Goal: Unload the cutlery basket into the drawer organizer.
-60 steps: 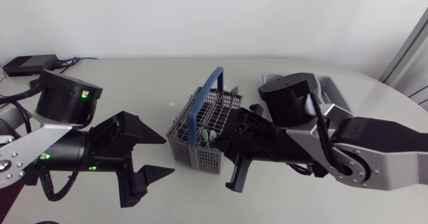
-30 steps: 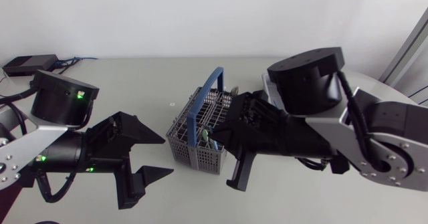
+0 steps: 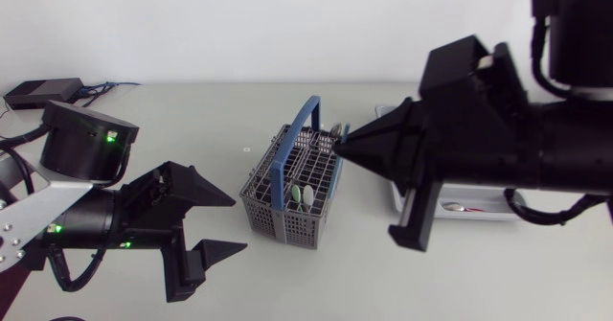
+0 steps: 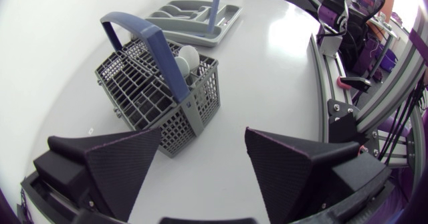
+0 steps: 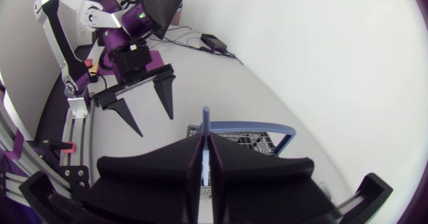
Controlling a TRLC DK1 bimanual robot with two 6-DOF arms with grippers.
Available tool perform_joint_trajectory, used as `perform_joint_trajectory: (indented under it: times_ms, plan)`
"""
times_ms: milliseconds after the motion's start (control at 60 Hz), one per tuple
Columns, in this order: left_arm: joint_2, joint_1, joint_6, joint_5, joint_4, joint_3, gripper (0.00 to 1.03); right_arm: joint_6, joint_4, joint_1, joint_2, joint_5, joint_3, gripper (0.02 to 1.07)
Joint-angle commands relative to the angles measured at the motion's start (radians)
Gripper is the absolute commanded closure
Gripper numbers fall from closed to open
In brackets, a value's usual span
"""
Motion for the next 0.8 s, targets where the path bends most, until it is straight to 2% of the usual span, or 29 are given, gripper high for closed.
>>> perform_joint_trajectory:
  times_ms: [0,67,150,333,533,783]
  plan:
    - [-0.010,-0.005,0.016,0.007,-0.005,-0.034,0.05,0.031,-0.042,-0.086,-0.023,-0.034,0.030,1.01]
    - [-0.010,-0.007,0.016,0.007,-0.005,-0.038,0.05,0.031,-0.079,-0.155,-0.018,-0.066,0.053,1.01]
    - [-0.012,-0.005,0.016,0.007,-0.005,-0.039,0.06,0.031,-0.119,-0.304,0.014,-0.152,0.085,1.01]
    - [-0.013,-0.005,0.019,0.007,-0.002,-0.050,0.05,0.008,-0.163,-0.561,0.175,-0.275,0.132,1.01]
    - [-0.016,-0.005,0.019,0.007,0.003,-0.056,0.05,0.004,-0.165,-0.713,0.388,-0.275,0.197,1.01]
    - [-0.015,-0.005,0.019,0.007,0.004,-0.056,0.05,0.023,-0.196,-0.790,0.655,-0.253,0.327,1.01]
